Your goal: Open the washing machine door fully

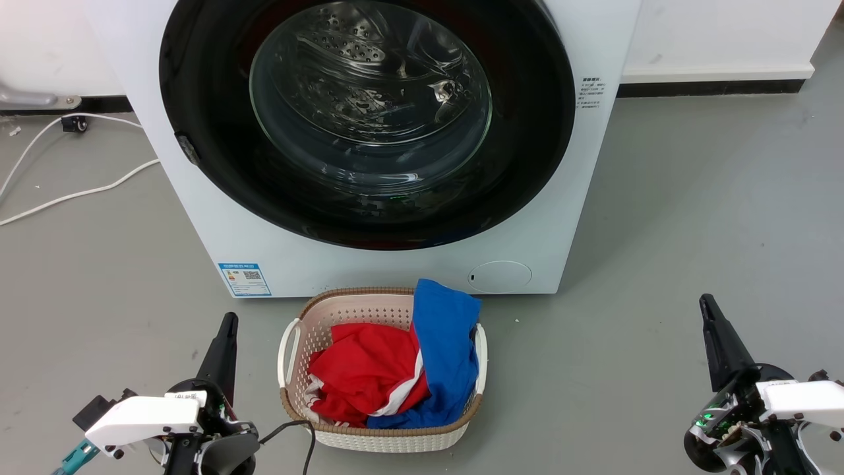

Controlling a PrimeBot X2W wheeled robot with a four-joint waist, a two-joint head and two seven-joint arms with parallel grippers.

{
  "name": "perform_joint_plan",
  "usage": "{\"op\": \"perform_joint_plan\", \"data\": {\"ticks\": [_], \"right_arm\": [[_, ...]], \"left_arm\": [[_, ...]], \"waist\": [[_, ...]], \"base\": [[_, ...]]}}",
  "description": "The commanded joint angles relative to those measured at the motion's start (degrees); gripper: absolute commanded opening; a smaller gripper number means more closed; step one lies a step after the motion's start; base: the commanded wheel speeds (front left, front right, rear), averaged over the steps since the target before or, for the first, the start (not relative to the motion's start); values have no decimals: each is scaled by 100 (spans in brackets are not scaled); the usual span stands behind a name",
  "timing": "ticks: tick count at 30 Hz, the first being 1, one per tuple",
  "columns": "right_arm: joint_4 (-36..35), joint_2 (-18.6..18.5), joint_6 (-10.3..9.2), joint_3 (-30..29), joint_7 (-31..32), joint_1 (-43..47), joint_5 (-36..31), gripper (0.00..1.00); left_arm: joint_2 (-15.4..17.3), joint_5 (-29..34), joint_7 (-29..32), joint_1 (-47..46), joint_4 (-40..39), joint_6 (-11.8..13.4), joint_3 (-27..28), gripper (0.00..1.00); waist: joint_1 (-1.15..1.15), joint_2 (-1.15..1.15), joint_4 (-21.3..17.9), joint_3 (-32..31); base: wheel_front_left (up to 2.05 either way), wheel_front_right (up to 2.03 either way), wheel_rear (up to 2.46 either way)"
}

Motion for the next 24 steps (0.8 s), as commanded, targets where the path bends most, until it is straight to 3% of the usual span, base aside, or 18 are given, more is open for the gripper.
{"op": "perform_joint_plan", "data": {"ticks": [1, 24], "right_arm": [[6, 22, 0, -10, 9, -74, -31, 0], [6, 26, 0, -16, 12, -76, -40, 0]], "left_arm": [[5, -8, 14, -39, 1, -25, 11, 0], [5, -8, 14, -39, 1, -25, 11, 0]], "waist": [[0, 0, 0, 0], [0, 0, 0, 0]], "base": [[0, 0, 0], [0, 0, 0]]}}
